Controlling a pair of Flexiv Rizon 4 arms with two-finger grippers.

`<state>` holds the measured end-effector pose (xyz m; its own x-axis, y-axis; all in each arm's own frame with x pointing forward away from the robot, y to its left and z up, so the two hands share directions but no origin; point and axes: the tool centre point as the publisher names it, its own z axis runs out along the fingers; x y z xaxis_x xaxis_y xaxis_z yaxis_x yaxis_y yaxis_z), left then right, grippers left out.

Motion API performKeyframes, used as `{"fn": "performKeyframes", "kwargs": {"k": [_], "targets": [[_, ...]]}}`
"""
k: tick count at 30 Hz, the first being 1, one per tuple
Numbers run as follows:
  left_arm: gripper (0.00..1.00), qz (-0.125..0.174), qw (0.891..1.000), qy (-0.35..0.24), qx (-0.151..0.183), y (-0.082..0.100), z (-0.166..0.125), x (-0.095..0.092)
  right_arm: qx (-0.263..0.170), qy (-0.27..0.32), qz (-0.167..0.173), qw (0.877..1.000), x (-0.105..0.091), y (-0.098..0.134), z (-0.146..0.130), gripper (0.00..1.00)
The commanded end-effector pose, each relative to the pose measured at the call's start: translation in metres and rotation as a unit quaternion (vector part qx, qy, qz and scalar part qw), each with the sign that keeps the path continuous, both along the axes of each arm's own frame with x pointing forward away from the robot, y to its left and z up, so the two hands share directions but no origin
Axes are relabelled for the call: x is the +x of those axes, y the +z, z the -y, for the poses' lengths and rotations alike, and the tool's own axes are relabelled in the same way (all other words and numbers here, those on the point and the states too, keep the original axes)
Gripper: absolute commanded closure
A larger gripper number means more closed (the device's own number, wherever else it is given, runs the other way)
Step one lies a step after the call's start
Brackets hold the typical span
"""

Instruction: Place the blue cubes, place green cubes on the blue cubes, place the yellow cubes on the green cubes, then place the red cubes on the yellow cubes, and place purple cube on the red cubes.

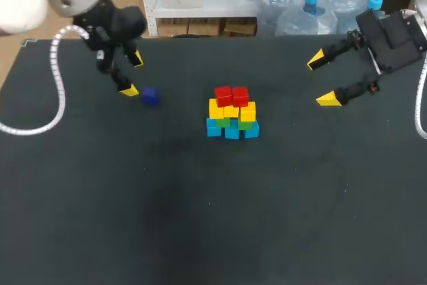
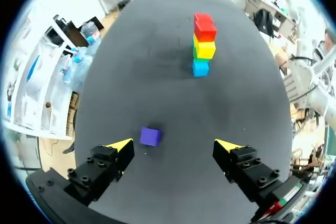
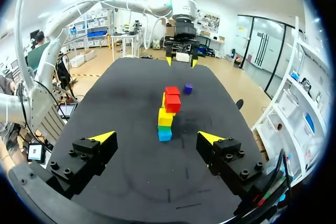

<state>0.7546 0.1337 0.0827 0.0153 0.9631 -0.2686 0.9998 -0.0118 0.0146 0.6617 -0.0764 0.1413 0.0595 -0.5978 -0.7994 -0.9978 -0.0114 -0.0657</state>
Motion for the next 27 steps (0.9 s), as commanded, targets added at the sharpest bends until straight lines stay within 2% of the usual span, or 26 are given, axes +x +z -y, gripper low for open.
{"fn": "performKeyframes", "kwargs": {"k": [1,7,13,19,27], "targets": [[0.0,-0.073,0.995,-0.011,0.068,-0.019,0.007,0.029,0.0,-0.001,0.001,1.0,-0.001,0.0,0.0,0.0],[0.0,-0.095,0.99,-0.004,0.099,-0.048,-0.004,0.044,0.0,-0.001,0.001,1.0,-0.001,0.0,0.0,0.0],[0.0,-0.101,0.987,-0.025,0.122,-0.064,-0.001,0.057,0.0,-0.001,0.001,1.0,-0.001,0.0,0.0,0.0],[0.0,-0.1,0.988,-0.031,0.118,-0.07,-0.005,0.069,0.0,-0.001,0.001,1.0,-0.001,0.0,0.0,0.0],[0.0,-0.11,0.986,-0.024,0.119,-0.078,-0.009,0.072,0.0,-0.001,0.001,1.0,-0.001,0.0,0.0,0.0]]}}
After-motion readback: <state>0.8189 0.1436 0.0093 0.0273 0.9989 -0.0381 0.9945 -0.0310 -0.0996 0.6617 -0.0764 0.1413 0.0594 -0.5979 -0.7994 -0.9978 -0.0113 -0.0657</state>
